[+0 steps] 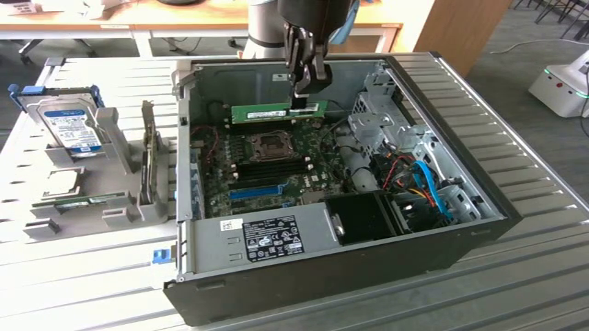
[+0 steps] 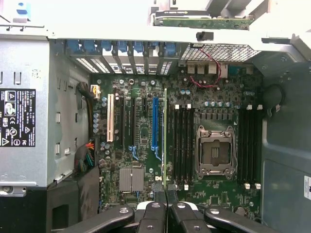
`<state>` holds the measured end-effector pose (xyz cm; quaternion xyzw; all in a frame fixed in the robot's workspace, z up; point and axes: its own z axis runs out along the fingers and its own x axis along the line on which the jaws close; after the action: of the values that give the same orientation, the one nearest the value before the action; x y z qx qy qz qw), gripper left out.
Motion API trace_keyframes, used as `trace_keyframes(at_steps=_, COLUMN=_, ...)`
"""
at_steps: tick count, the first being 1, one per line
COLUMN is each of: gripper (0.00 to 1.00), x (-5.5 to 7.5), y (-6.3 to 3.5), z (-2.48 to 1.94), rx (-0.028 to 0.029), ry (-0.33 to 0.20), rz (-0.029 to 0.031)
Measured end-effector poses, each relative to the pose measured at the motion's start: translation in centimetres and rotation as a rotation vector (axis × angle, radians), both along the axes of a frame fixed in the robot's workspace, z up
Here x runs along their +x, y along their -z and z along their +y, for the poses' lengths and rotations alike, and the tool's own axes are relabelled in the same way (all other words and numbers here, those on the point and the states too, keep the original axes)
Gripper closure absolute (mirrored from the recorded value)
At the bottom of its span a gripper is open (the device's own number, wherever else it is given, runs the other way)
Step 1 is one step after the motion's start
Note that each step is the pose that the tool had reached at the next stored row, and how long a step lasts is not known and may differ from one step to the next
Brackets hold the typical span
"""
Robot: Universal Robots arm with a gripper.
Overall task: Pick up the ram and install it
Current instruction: 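Pick up the ram and move it above insertion slot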
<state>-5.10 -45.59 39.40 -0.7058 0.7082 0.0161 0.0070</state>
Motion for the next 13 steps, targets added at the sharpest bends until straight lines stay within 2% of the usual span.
trace_keyframes(at_steps=5, gripper=0.88, x=0.0, y=0.01, z=0.09, rx=0.0, ry=0.0, rz=0.0)
trace_keyframes(at_steps=9, gripper=0.88, x=0.0, y=0.13, z=0.93, rx=0.0, ry=0.0, rz=0.0)
trace_keyframes(at_steps=13, gripper=0.88, x=0.0, y=0.22, z=1.53, rx=0.0001, ry=0.0, rz=0.0)
